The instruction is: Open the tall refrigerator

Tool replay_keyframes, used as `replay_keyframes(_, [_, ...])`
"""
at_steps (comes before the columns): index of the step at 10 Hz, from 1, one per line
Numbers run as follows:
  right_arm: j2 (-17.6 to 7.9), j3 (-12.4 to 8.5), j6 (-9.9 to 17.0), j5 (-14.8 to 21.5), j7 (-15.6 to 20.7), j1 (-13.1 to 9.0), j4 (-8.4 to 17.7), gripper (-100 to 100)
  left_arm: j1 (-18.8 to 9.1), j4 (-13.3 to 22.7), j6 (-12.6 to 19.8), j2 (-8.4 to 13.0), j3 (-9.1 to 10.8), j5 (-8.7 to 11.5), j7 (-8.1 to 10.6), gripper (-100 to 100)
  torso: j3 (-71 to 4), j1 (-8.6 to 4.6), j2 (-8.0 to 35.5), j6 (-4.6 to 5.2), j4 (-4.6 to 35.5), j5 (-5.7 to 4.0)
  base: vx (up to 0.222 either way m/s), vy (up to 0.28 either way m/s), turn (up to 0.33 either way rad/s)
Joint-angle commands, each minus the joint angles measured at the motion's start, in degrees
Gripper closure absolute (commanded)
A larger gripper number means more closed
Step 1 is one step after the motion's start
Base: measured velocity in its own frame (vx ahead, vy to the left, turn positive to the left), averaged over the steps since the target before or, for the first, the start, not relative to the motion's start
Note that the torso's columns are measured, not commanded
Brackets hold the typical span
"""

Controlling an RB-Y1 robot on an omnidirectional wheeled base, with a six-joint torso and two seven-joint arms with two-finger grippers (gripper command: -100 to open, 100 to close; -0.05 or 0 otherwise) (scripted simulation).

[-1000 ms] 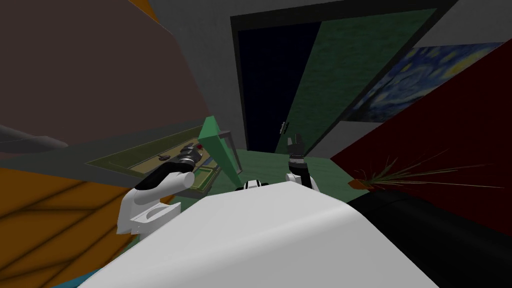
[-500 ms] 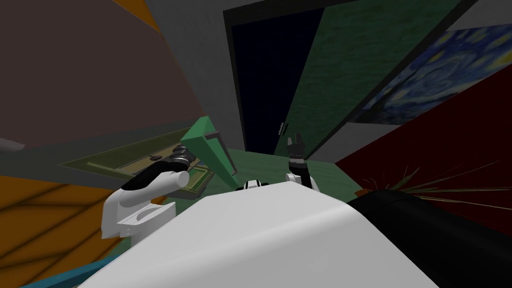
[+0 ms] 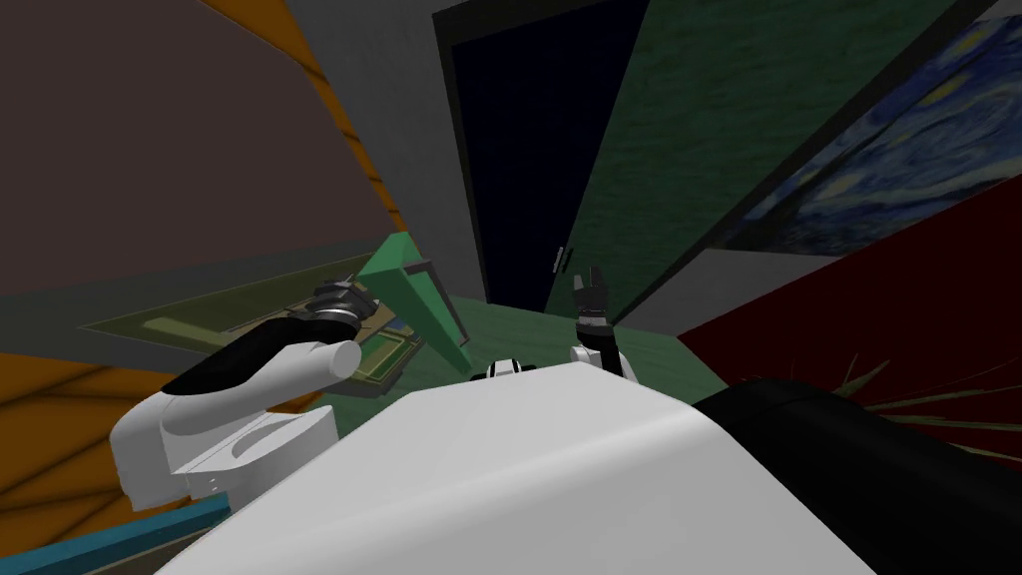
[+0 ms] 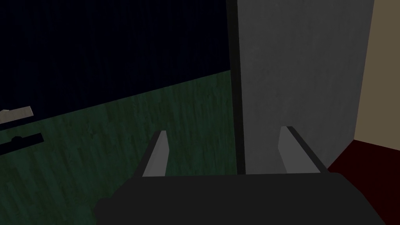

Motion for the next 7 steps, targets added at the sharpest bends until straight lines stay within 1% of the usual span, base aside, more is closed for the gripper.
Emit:
replay_keyframes(1, [-0.01, -0.01, 0.00, 0.00, 0.00, 0.00, 0.00, 0, 0.10, -3.57, -0.27, 0.11, 0.33, -0.16, 0.26, -100, 0.02, 0.20, 0.04, -0.01, 0.00, 0.09, 0.011, -0.061, 0.011])
replay_keyframes(2, [-0.01, -0.01, 0.00, 0.00, 0.00, 0.00, 0.01, 0, 0.06, -4.42, -0.22, 0.16, 0.38, -0.18, 0.30, -100, 0.05, 0.18, 0.08, -0.03, 0.02, 0.08, 0.003, -0.029, 0.011])
replay_keyframes(3, [-0.02, -0.02, 0.00, 0.00, 0.00, 0.00, 0.01, 0, -0.48, -3.56, 0.18, 0.61, 0.62, 0.08, 0.34, -100, 0.05, 0.06, 0.08, -0.03, 0.02, 0.04, 0.001, -0.008, 0.003])
replay_keyframes(4, [-0.02, -0.02, 0.00, 0.00, 0.00, -0.01, 0.01, 0, -1.77, -1.87, 0.07, 1.20, 1.32, -0.57, 0.48, -100, 0.03, -0.05, 0.03, -0.02, 0.00, 0.01, -0.038, -0.001, -0.116])
replay_keyframes(7, [-0.02, -0.01, 0.01, 0.00, 0.00, -0.03, 0.01, 0, -5.64, 3.45, -0.55, 2.84, 3.28, -2.61, 0.77, -100, 0.14, -0.23, 0.22, -0.03, 0.06, -0.05, -0.113, -0.004, -0.219])
